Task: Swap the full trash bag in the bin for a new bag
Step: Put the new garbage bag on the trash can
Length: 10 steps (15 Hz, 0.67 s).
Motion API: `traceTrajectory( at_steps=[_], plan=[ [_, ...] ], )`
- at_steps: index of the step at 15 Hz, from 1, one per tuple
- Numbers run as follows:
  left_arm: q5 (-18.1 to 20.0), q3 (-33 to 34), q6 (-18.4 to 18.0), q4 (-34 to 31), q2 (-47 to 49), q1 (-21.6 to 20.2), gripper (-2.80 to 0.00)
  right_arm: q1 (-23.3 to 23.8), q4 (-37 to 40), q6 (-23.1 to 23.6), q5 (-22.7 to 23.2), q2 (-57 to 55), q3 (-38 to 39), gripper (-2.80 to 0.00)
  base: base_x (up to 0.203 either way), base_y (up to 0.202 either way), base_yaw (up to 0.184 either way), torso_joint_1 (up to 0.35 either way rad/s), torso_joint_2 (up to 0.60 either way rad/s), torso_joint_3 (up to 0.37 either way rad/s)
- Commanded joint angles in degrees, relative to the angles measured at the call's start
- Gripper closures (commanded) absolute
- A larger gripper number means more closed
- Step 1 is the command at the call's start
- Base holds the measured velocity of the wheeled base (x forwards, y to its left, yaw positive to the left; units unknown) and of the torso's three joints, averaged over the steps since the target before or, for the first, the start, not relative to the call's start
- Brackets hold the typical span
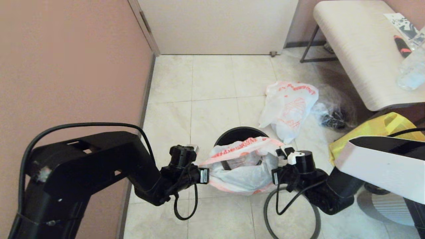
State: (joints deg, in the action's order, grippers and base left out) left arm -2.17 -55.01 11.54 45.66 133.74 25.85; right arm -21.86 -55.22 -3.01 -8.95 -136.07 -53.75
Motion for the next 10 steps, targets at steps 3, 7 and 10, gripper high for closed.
traceTrajectory(
  at_steps=[3,7,10],
  plan=[
    [-0.1,2.7,-0.3,1.5,-2.6,-2.8,0.00,-3.3,8.2,0.5,0.3,-0.8,-11.9,0.00,0.000,0.000,0.000,0.000,0.00,0.000],
    [-2.2,1.1,-0.2,1.6,-2.0,-6.5,0.00,-6.9,16.9,1.4,0.3,-1.9,-21.5,0.00,0.000,0.000,0.000,0.000,0.00,0.000],
    [-2.3,1.2,-0.3,1.6,-2.6,-6.6,0.00,-8.2,21.3,1.5,0.1,-3.7,-26.2,0.00,0.000,0.000,0.000,0.000,0.00,0.000]
  ],
)
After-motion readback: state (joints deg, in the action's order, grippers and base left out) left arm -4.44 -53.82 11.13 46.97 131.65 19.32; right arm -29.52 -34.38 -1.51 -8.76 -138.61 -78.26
